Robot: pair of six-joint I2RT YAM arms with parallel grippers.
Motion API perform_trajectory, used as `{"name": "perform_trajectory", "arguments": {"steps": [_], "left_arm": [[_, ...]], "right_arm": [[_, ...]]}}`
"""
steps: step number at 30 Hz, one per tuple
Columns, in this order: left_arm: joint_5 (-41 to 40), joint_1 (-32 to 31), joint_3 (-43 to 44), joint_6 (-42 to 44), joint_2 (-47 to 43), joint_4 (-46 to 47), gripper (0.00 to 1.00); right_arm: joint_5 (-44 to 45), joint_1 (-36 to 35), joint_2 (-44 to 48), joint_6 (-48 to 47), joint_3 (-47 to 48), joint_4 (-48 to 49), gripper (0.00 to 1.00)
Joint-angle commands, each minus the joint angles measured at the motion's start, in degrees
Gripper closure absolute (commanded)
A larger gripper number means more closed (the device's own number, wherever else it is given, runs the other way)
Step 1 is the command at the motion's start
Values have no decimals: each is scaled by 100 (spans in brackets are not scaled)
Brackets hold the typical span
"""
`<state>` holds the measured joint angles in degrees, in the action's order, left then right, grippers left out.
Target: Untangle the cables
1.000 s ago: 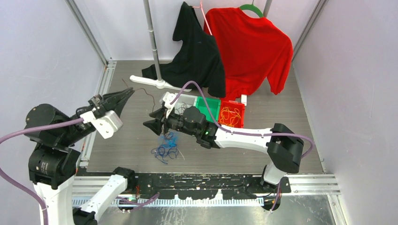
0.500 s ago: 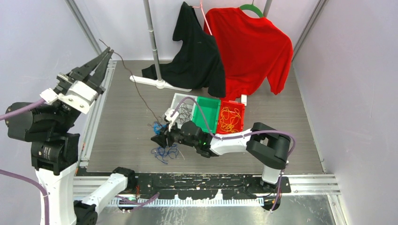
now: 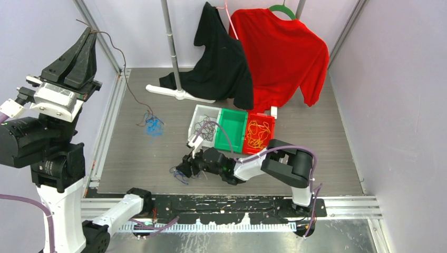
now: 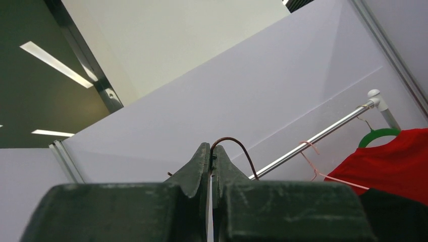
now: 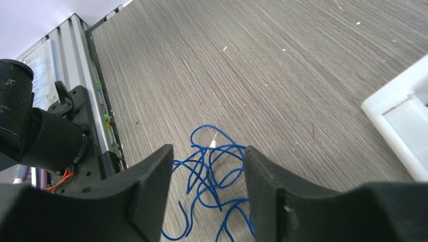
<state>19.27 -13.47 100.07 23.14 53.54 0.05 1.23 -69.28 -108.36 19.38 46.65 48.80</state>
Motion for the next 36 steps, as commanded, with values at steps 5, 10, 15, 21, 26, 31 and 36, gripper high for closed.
{"name": "perform_trajectory", "arguments": {"steps": [5,10,15,21,26,31,36], "left_arm": [[344,20,-429,134,-257,68,100],[618,14,-595,85,-364,-98,100],[858,15,-668,4,-391,-111,100],[941,21,-598,-55,-337,-104,100],[965,14,-550,-59,-271,-78,100],[971,17,-546,-105,-248,-41,100],[982,19,-470,-154,-228,-41,100]], "right_arm": [[294,28,1722,-705,434,-405,28],[-247,187,2231,-873,1102,-1079,27],[-523,213,2234,-926,1439,-1205,38],[-685,221,2018,-652,1510,-1060,50],[-818,222,1938,-488,1488,-1037,44],[-764,222,1846,-380,1437,-1009,41],[-554,222,1738,-409,1512,-987,44]]}}
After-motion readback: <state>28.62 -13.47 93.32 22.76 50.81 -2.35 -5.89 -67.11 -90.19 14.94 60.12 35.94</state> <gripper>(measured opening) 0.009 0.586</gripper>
